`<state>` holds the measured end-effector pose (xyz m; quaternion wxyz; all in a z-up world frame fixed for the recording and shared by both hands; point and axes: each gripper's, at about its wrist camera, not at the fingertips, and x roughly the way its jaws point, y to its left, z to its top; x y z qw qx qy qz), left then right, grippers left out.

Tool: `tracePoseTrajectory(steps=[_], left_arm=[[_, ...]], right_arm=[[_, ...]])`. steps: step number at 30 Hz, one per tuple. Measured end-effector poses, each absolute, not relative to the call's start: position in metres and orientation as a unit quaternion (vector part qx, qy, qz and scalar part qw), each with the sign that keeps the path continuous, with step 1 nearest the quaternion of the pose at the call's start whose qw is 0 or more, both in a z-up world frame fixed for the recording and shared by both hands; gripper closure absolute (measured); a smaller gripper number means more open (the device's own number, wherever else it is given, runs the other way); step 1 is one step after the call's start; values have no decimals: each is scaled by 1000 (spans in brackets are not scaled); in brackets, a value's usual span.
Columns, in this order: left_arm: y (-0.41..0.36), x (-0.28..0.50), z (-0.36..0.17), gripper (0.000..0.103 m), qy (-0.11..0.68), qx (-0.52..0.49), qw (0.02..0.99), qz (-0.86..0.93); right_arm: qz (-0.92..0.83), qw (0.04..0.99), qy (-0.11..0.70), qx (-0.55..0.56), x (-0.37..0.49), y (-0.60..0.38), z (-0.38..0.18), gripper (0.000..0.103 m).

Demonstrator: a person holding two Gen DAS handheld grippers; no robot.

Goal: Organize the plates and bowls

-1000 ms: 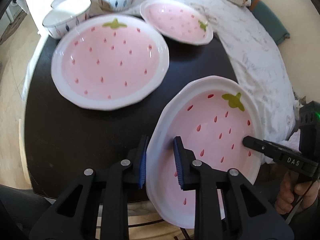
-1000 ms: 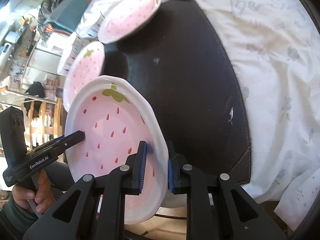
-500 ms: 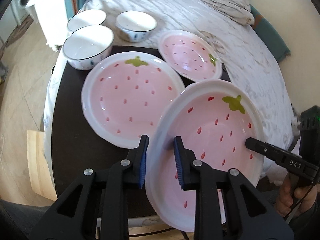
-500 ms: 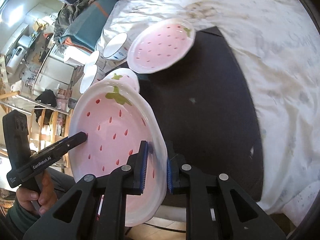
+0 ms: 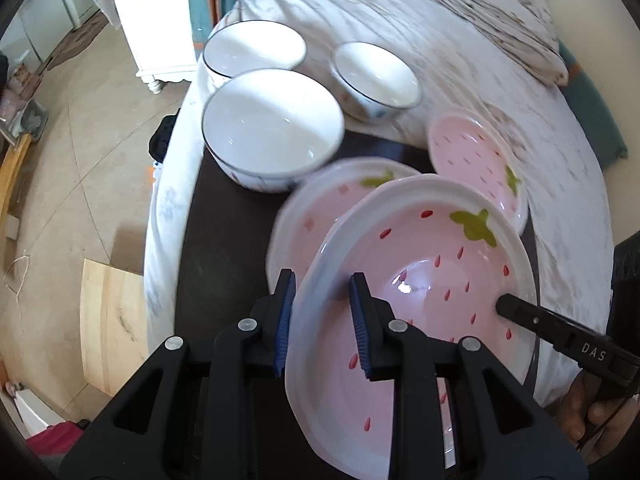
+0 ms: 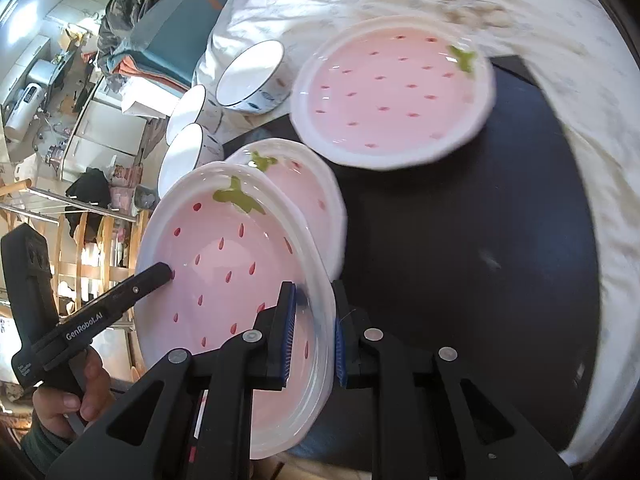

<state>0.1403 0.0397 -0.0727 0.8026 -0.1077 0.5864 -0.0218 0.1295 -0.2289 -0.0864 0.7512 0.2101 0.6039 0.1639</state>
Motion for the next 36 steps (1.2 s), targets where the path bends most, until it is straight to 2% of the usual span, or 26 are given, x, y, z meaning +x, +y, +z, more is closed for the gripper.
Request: tracePoseTrajectory(steps=[13, 22, 27, 29, 36], left_arm=[[58, 181, -108, 77, 600, -135, 788, 2], [49, 181, -110, 76, 593, -91, 800, 13], [43, 180, -114, 77, 594, -66, 802, 20], [42, 180, -119, 81, 598, -62, 799, 25], [39, 181, -122, 81, 600, -59, 798, 22]], right_arm=[[149, 731, 627, 226, 173, -210, -117, 84], [142, 731, 630, 220, 172, -212, -123, 84], [141, 729, 634, 217, 172, -211, -127, 84], [138, 730, 636, 211, 172, -209, -127, 85], [126, 731, 636, 211, 172, -212, -130, 85]])
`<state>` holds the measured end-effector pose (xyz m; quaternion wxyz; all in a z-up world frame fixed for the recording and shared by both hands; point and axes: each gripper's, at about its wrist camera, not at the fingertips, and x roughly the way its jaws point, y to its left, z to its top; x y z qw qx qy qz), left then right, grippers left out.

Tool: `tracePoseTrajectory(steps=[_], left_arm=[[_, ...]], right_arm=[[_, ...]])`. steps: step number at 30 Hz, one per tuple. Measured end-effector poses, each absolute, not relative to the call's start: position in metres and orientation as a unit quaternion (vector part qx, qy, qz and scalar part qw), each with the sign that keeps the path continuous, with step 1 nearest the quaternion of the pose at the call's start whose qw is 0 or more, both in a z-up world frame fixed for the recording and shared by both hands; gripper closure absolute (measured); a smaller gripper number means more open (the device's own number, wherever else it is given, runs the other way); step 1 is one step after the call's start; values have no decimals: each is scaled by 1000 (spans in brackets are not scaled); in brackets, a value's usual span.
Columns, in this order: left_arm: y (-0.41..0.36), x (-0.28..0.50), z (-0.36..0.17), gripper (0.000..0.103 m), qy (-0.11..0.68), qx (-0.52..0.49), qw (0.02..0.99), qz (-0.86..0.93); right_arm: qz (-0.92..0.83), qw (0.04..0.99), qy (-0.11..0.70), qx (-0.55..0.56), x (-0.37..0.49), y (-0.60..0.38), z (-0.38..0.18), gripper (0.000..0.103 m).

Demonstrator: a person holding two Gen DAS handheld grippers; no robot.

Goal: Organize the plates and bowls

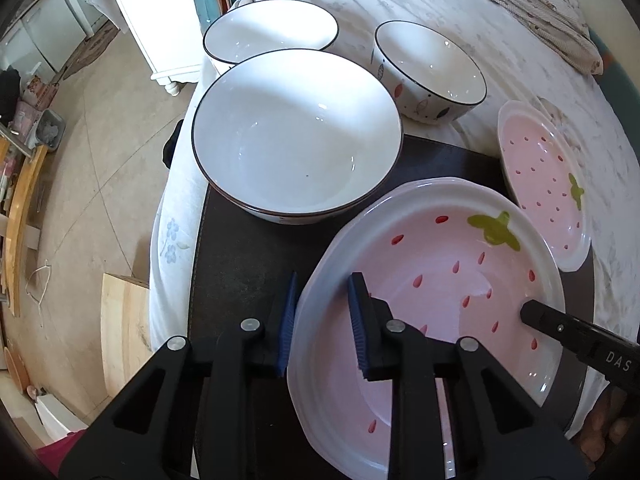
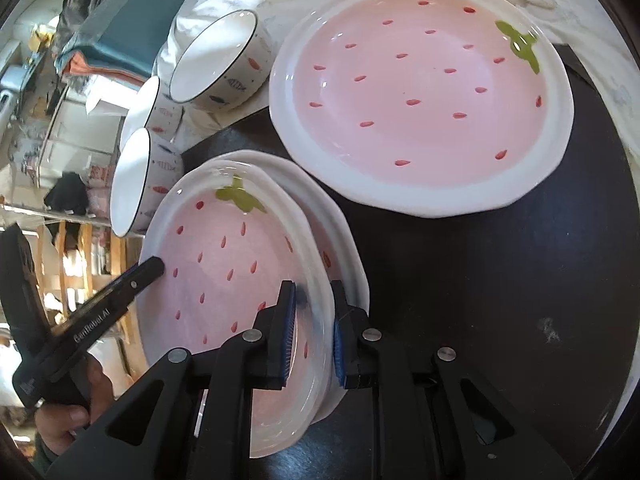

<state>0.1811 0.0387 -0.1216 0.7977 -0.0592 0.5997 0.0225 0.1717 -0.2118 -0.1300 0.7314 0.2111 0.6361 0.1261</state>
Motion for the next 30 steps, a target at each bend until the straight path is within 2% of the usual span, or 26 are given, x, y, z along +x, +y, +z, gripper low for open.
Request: tracePoseTrajectory(steps=[17, 20, 22, 25, 30], left_arm=[[44, 163, -122, 80, 605, -75, 793, 1], [46, 158, -121, 80, 604, -78, 793, 2], [48, 156, -120, 80, 605, -80, 792, 1], [52, 152, -118, 79, 604, -84, 793, 2], [58, 150, -117, 79, 600, -90, 795, 1]], right_arm=[[133, 731, 636, 209, 171, -215, -125, 81], [143, 732, 632, 210, 170, -213, -124, 71], [143, 736, 631, 198, 169, -210, -122, 69], [143, 734, 632, 204, 169, -211, -118, 59], [147, 736, 628, 206, 164, -214, -116, 57]])
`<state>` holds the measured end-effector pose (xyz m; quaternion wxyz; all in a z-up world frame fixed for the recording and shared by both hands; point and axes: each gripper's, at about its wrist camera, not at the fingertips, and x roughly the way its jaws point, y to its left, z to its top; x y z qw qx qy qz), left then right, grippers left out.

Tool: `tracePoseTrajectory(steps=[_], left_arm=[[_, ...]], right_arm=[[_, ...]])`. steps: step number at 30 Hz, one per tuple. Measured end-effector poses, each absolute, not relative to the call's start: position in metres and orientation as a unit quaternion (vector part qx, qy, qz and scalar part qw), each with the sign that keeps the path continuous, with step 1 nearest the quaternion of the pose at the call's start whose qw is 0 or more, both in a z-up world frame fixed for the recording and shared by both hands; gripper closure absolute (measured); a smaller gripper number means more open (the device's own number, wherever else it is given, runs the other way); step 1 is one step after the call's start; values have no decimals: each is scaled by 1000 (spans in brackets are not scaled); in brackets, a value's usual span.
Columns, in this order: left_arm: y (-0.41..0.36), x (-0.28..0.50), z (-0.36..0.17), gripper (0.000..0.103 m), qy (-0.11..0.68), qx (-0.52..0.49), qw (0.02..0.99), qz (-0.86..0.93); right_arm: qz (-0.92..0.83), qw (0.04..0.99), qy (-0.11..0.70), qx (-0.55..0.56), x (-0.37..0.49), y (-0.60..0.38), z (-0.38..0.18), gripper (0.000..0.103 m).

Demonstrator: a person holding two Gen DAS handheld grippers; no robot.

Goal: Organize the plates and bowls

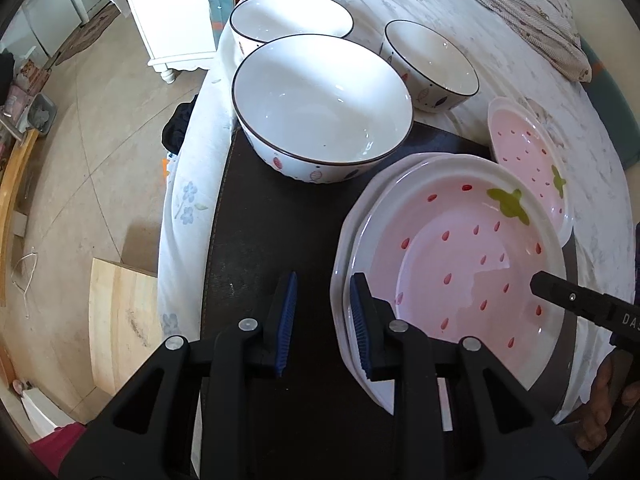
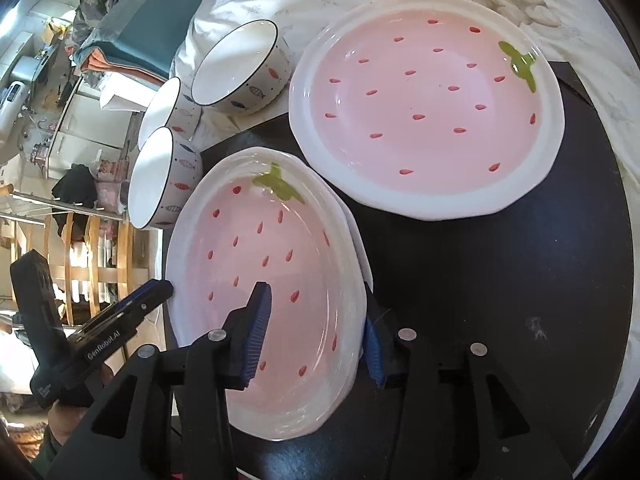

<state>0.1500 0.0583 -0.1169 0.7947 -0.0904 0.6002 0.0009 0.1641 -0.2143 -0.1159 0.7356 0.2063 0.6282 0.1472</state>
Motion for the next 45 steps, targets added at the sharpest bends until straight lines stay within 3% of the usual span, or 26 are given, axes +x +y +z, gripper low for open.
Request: tracePoseTrajectory(steps=[9, 15, 26, 28, 33, 39, 45], left_arm=[[57, 152, -118, 75, 600, -84, 795, -1], [57, 154, -115, 58, 595, -75, 800, 6], [51, 162, -126, 57, 602, -89, 793, -27], [52, 166, -132, 58, 610, -95, 786, -22], [56, 172, -139, 79, 617, -126, 776, -40], [52, 168, -137, 79, 611, -113, 783, -35], [44, 154, -134, 81, 618, -95, 780, -33]], right_arm=[[145, 741, 629, 183, 164, -210, -113, 57], [127, 758, 625, 134, 162, -214, -100, 56], [130, 730, 641, 198, 161, -230, -120, 55], [142, 722, 645, 206, 162, -226, -127, 55], [153, 717, 649, 204, 166, -216, -139, 58], [147, 717, 654, 194, 166, -217, -149, 78], [149, 716, 656, 187, 154, -221, -147, 80]])
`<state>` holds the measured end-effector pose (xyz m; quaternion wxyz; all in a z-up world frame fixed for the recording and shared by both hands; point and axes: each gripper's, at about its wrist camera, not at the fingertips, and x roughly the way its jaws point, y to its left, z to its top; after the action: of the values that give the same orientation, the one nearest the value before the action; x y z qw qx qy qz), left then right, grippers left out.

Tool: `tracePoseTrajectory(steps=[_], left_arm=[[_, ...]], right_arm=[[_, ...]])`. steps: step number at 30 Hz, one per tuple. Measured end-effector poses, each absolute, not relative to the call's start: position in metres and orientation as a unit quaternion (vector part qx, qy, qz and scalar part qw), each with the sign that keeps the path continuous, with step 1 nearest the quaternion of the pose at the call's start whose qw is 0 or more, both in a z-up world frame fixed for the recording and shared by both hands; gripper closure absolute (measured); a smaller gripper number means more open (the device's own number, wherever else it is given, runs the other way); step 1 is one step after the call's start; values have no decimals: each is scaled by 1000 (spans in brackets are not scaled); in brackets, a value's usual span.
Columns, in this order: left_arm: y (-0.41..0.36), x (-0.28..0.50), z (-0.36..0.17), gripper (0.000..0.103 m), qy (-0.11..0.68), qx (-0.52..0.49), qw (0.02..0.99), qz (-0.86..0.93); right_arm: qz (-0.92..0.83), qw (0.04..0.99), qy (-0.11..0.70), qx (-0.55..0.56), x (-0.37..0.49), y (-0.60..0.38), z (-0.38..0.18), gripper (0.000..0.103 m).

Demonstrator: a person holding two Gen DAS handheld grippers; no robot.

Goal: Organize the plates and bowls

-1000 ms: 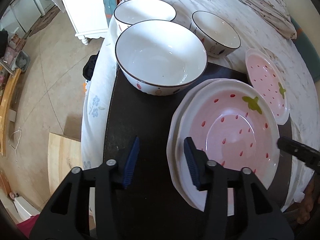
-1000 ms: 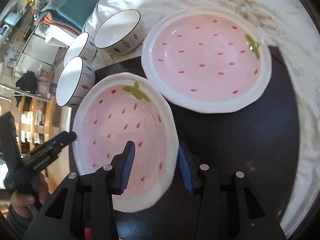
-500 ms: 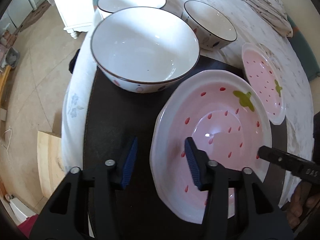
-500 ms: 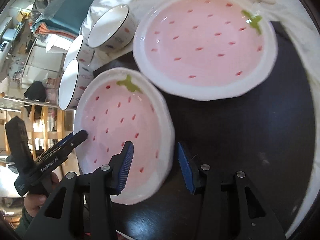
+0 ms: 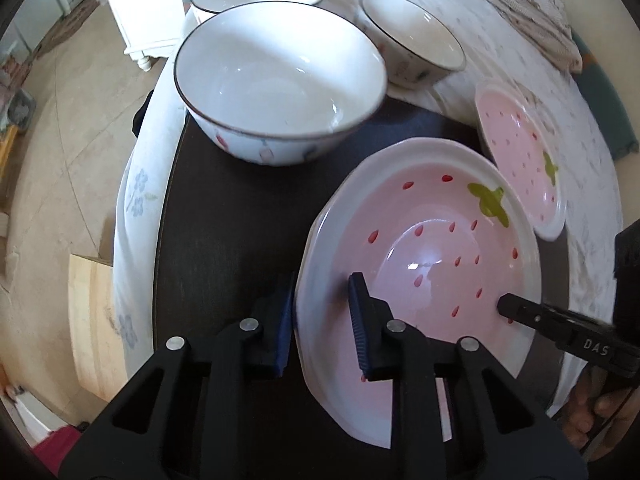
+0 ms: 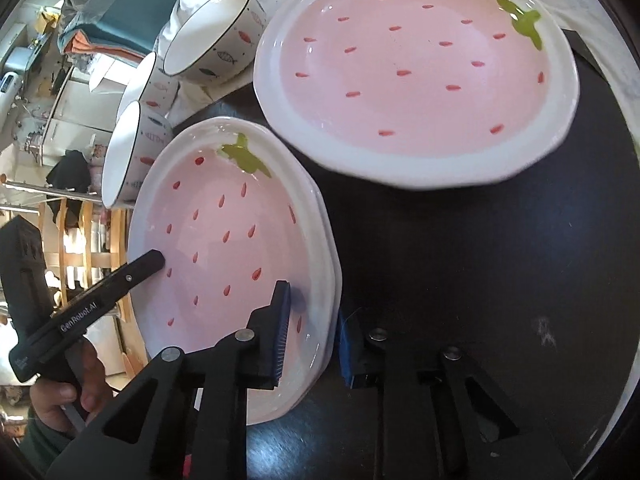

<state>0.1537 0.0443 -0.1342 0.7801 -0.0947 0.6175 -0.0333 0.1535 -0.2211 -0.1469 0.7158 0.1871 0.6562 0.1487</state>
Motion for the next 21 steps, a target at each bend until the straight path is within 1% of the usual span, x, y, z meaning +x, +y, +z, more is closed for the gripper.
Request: tracePoseTrajectory(steps=[4, 8, 17, 21], left_arm=[[30, 134, -132, 81, 626, -64, 776, -45], [16, 122, -131, 81, 628, -59, 774, -63], [-11, 106, -128, 81, 619, -13, 783, -67], [-13, 111, -129, 81, 616, -23, 785, -68]], right_arm=[[149, 707, 669, 178, 135, -225, -145, 80], [149, 703, 675, 168, 113, -235, -142, 80], [131, 705, 671, 190, 90, -256, -142, 80], [124, 710, 668, 188, 91, -259, -145, 78]])
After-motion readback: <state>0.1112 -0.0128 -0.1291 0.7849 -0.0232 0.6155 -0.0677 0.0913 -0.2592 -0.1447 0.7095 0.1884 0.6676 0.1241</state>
